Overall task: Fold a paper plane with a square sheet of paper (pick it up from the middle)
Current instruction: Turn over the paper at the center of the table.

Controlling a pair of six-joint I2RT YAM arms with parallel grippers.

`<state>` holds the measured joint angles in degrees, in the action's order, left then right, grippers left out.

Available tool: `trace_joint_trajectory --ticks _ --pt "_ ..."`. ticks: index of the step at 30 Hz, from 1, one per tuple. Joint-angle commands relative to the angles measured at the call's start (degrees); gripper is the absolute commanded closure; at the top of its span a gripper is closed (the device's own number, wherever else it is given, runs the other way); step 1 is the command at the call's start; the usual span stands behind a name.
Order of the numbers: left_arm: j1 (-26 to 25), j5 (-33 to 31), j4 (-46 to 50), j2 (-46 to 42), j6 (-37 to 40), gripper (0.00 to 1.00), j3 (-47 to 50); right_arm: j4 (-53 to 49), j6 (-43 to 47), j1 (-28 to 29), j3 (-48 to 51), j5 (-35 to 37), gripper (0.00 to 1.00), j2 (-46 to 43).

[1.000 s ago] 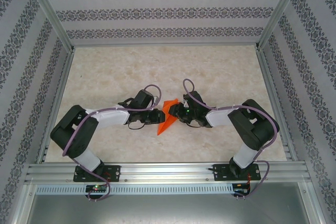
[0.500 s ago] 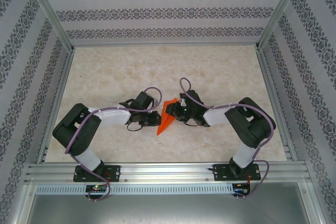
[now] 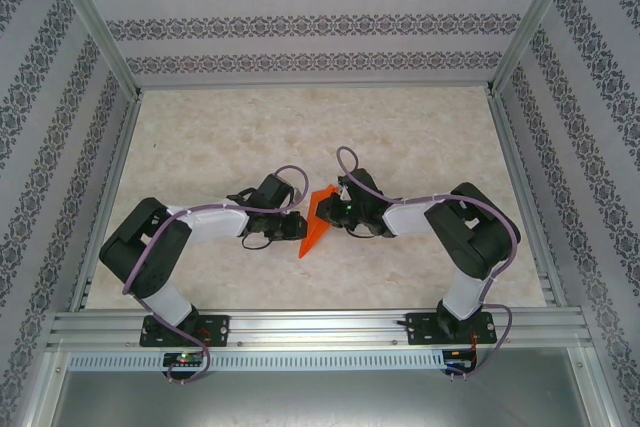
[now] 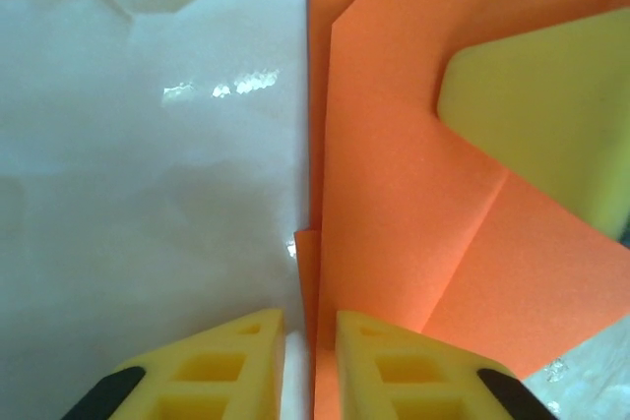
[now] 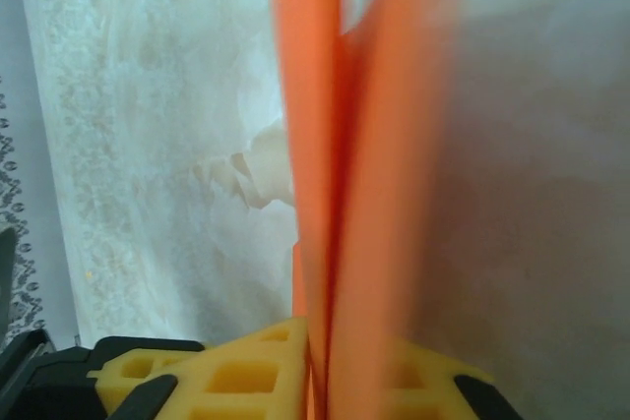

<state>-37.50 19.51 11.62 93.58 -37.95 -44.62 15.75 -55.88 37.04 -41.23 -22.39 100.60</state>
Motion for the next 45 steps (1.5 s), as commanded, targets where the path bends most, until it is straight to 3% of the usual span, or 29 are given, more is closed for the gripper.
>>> trace_joint_trajectory --ticks 1,5,9,14,17,24,28,31,36,40,43,45 --pt "0.6 -1.8 0.3 -5.8 -0.4 0.74 0.4 -8.8 4.8 0.5 -3.2 3.9 0.91 -5.6" --pt "0.7 -7.9 2.8 -12.5 -0.9 0.71 1.3 -27.4 12.8 0.6 -9.3 11.5 0.93 -12.3" --pt "0.6 -14.6 6.0 -19.3 -1.7 0.68 2.5 -52.3 20.3 1.2 -18.4 27.1 0.94 -16.2" --pt "0.7 -21.7 9.2 -25.9 -2.3 0.66 4.2 -77.5 22.2 4.4 -29.0 50.3 0.94 -14.6" --pt "0.8 -25.4 10.4 -29.3 -3.9 0.65 5.8 -86.6 20.7 6.1 -33.9 55.6 0.95 -9.6" --pt "0.9 -31.9 12.3 -37.2 -6.8 0.60 9.9 -90.2 17.2 13.4 -45.3 53.2 0.92 8.7" --pt "1.0 -32.9 13.8 -39.4 -6.5 0.59 10.7 -90.3 16.8 16.2 -55.4 47.6 0.90 19.9" --pt "1.1 -32.9 14.5 -40.1 -6.6 0.58 11.0 -86.7 17.0 17.2 -58.9 41.6 0.89 23.5" --pt "1.2 -30.7 12.3 -40.1 -7.2 0.56 12.2 -75.4 18.6 17.0 -56.4 28.6 0.69 22.3" --pt "1.2 -28.9 10.8 -38.1 -7.0 0.55 11.9 -61.4 18.6 16.2 -47.3 17.1 0.56 13.9" --pt "1.2 -27.8 10.6 -36.5 -6.3 0.55 10.8 -54.6 17.4 14.8 -40.0 15.6 0.40 5.1" --pt "1.2 -27.0 10.4 -35.6 -5.9 0.54 10.3 -51.3 17.4 13.1 -35.0 14.6 0.38 -0.3"
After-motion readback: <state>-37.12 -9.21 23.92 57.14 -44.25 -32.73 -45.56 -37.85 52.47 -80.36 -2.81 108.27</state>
